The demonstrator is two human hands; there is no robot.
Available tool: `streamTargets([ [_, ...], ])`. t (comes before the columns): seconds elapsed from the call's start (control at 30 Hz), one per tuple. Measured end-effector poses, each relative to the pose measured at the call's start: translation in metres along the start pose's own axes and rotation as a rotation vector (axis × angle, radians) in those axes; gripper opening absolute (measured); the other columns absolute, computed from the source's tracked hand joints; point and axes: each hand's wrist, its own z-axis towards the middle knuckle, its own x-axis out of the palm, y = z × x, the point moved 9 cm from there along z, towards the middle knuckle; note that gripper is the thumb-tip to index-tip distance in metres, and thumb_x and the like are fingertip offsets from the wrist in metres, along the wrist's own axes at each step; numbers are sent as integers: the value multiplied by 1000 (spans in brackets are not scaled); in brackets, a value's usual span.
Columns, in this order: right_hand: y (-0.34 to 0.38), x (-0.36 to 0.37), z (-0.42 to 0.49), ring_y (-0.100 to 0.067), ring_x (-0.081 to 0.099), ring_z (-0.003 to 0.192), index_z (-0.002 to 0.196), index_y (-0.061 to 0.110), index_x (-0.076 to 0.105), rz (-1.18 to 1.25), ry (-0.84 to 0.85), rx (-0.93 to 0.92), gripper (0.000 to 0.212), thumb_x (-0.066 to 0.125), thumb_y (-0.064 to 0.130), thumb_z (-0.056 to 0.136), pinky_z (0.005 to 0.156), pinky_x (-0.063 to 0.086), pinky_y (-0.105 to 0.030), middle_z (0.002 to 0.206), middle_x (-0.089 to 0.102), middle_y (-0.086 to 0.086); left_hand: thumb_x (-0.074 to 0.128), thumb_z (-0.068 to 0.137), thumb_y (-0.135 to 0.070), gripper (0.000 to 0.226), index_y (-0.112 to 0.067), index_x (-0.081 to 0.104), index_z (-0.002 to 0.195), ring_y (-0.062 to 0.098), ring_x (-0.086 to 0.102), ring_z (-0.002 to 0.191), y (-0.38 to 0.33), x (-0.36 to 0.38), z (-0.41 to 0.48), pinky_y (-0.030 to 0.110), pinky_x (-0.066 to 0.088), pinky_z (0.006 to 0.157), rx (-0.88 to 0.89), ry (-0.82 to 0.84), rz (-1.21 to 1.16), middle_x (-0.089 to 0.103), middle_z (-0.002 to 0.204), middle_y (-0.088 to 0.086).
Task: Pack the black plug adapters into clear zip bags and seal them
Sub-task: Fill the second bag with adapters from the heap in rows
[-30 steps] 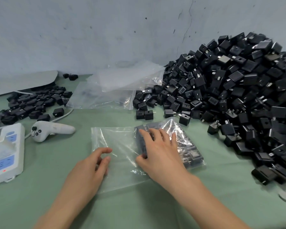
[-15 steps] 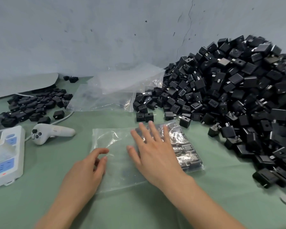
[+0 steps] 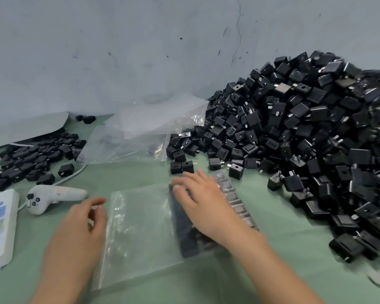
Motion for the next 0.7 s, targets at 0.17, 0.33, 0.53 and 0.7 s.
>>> streamTargets([
  [0.17,-48,-53,4,-11,49,118,128,36,58,191,-205,200,33,38,33,101,101,42,-35,130,55,14,58,94,-34,36,-31,54,130,11,62,86,-85,57,52,36,48,79,171,133,-56,56,120,-2],
  [0.33,-70,-82,8,-14,45,124,125,36,58,265,-363,258,32,40,30,100,104,41,-40,130,55,15,61,91,-50,83,-30,14,157,32,36,142,-142,157,99,48,35,115,225,432,61,12,163,7],
  [0.53,-82,-96,13,-8,39,125,122,41,57,324,-441,261,31,39,28,99,101,39,-33,127,53,21,54,88,-62,102,-29,-14,156,44,-3,150,-153,223,138,56,14,119,203,409,269,-11,165,16],
  [0.7,-90,-103,13,-7,43,122,118,44,56,391,-469,245,29,39,30,100,96,41,-28,123,53,24,62,80,-67,110,-23,-5,156,41,20,146,-154,220,166,55,28,116,189,330,187,24,160,15],
])
